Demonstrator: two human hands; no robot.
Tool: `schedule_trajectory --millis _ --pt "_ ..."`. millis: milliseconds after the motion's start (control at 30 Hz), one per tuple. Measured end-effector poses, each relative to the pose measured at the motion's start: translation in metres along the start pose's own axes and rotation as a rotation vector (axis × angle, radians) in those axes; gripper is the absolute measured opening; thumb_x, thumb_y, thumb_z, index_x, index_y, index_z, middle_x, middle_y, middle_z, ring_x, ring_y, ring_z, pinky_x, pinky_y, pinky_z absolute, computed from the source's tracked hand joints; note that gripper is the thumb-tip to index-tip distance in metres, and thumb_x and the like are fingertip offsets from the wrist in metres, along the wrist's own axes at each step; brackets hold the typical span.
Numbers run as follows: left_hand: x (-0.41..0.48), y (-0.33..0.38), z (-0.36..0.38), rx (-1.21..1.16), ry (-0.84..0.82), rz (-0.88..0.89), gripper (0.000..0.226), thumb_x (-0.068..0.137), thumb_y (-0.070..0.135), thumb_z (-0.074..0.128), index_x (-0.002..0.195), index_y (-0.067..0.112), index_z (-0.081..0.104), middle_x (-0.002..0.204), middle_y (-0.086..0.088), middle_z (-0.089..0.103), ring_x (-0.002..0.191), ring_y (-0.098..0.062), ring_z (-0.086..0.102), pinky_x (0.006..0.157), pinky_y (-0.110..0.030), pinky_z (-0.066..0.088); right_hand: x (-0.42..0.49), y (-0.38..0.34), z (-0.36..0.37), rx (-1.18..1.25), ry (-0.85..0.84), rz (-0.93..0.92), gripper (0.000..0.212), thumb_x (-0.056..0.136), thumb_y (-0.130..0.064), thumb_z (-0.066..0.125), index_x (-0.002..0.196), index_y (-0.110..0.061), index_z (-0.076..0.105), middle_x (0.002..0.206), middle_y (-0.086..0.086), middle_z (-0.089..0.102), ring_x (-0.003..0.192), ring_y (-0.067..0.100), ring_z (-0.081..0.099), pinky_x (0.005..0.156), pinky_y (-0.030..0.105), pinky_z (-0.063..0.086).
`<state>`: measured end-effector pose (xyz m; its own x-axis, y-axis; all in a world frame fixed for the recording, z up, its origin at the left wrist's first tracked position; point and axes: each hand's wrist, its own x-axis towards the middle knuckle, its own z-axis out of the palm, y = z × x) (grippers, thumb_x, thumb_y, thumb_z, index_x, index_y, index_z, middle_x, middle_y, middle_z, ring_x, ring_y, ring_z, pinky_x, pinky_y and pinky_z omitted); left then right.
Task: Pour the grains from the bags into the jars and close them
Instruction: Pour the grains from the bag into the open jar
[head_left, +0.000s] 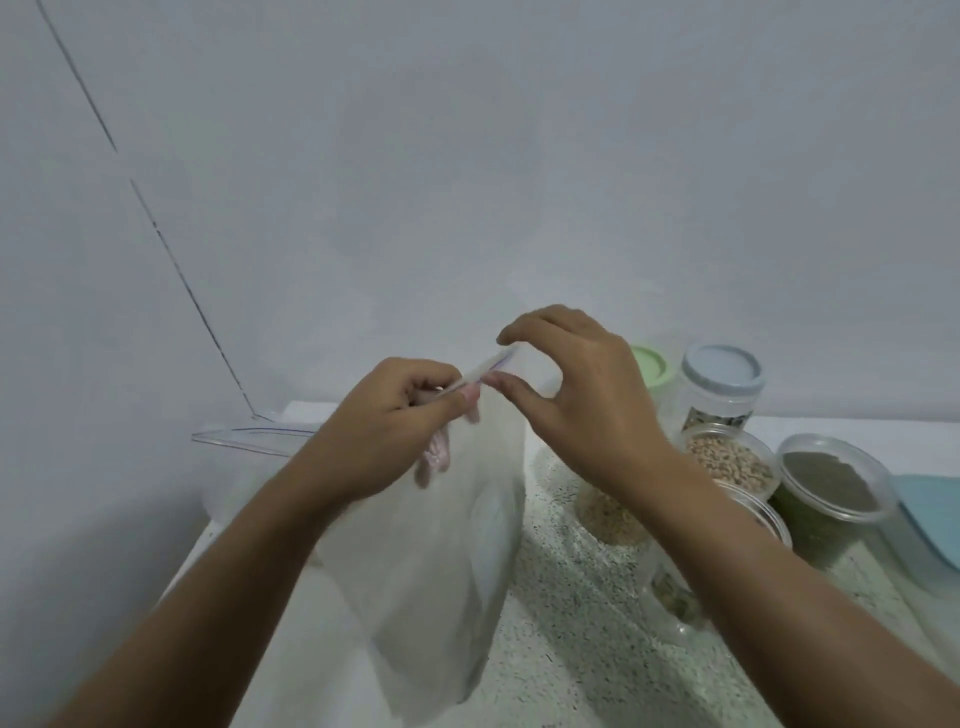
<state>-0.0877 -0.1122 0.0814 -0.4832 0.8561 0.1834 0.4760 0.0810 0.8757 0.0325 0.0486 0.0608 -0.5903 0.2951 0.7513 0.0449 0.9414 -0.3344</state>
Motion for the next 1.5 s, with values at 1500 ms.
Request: schedule_trajectory --millis 1500 --pt "-0.061 -0.061 0.015 0.038 0.53 0.036 0.014 0.094 0.004 0.066 0.082 0.009 0.06 0.052 -0.006 0.052 0.035 -0.02 0.048 0.038 -0.02 0.04 -0.093 -0.004 -0.006 0.707 -0.169 0.743 0.028 0.071 -0.007 0.065 0.091 -0.019 0.049 0.082 -0.014 0.055 0.072 0.012 0.053 0.06 0.029 0.045"
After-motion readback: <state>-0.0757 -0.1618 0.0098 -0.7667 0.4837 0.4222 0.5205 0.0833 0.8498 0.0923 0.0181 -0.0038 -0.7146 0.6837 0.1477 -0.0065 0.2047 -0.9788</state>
